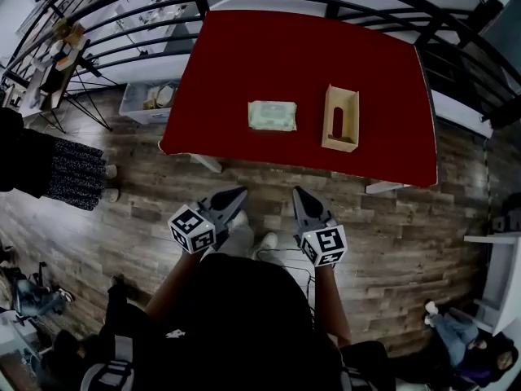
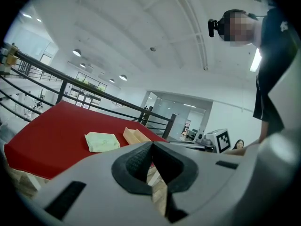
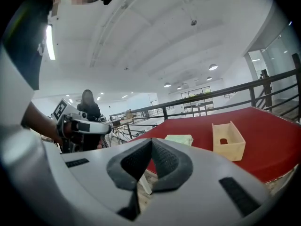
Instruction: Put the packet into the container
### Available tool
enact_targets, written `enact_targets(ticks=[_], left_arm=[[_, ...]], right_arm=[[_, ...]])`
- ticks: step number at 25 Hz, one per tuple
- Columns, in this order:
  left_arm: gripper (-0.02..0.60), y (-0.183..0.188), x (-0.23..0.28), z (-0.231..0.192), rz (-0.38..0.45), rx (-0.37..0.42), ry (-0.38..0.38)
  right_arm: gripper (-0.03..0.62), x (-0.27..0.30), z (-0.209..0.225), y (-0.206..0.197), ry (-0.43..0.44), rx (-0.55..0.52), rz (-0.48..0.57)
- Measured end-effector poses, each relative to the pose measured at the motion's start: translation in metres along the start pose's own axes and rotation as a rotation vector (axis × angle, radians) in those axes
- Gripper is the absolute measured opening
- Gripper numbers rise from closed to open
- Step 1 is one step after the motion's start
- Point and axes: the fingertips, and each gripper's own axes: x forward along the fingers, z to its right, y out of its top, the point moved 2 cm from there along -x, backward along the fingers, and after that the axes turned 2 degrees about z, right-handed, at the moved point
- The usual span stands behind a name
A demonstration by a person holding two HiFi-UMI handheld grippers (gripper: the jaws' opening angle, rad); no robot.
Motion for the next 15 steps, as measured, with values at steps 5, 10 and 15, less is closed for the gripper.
enact_targets(ticks=[5, 10, 15], left_arm=[[0.009, 0.013, 0.023, -0.024, -0.01, 0.004, -0.013], [0.009, 0.029, 0.047, -0.056, -0.01, 0.005, -0.04], [0.009, 0.039, 0.065, -0.094, -0.023, 0.016, -0.06]], right_arm=[[0.02, 0.024, 0.018, 0.007, -0.006, -0.009, -0.011], [0.021, 0.054, 0.036, 0.015, -0.021, -0.021, -0.028], [0.02, 0.096, 0.047, 0.013, 0.005, -0.058, -0.084]])
